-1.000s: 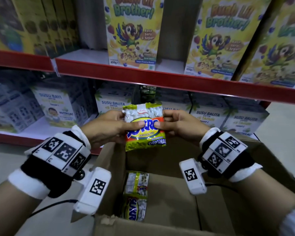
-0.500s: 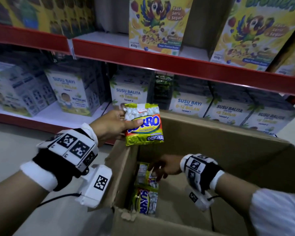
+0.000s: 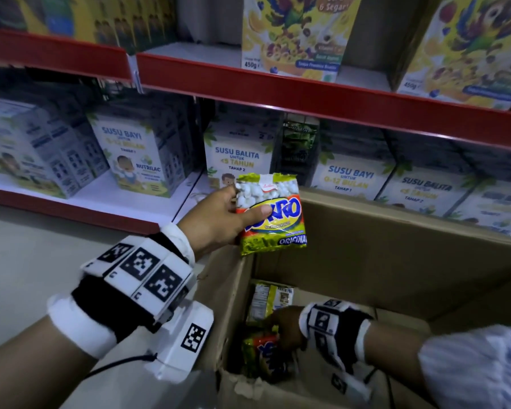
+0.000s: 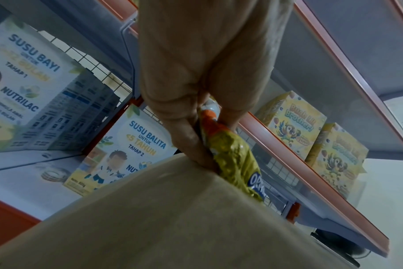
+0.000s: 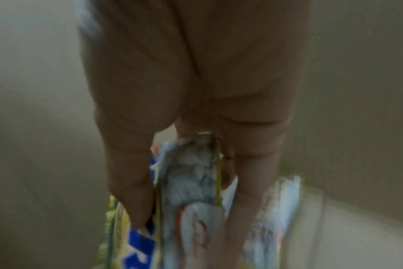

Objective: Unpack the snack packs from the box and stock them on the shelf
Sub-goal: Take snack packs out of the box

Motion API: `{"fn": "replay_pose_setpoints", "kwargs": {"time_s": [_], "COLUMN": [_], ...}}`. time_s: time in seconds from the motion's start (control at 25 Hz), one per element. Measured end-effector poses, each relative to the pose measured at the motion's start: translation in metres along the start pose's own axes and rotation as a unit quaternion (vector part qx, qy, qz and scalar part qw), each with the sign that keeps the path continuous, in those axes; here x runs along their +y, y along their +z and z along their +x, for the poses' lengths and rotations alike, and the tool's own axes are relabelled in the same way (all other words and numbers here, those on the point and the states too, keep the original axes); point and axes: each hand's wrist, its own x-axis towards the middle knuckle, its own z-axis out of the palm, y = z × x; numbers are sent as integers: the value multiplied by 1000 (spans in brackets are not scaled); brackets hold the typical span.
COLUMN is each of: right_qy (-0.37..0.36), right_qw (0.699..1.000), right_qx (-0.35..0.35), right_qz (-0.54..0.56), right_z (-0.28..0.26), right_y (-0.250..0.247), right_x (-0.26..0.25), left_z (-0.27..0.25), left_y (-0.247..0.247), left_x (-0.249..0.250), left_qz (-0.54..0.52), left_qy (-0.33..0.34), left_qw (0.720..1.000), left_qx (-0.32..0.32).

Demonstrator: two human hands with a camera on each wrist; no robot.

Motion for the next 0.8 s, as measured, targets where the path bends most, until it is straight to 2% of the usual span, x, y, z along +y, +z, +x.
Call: {"fn": "replay_pose_setpoints", "kwargs": {"time_s": [0.08,0.16,0.28,0.36,0.44,0.52,0.68,0.8], "right_qy": [-18,-39,-49,-63,-107,-138,-158,-181], "right_qw": [999,990,964,933,904,898,904,874], "right_qx": [32,71,195,259,291,313,344,384], "right_qz": [32,112,173,241,293,278,198,235], "right_z": [-30,-67,-139,-185,-217,-240,-266,-266], "right_y": [-36,-73,-121,-139,-147,-150,-149,-145], "right_x": [1,8,24,30,29,22,15,5], "left_z": [-1,-2,-7,-9,-14,-20,-35,-45], "left_y": [2,4,5,7,11,17,22,28], "left_x": [2,4,13,25,37,46,65,73], "left_qz": [35,77,128,77,23,-2,-47,-45], "left_qy": [3,14,57,91,114,123,133,124], "left_qw": [999,997,990,990,989,990,987,991], "left_qx": [-3,-9,35,75,88,74,79,2]}}
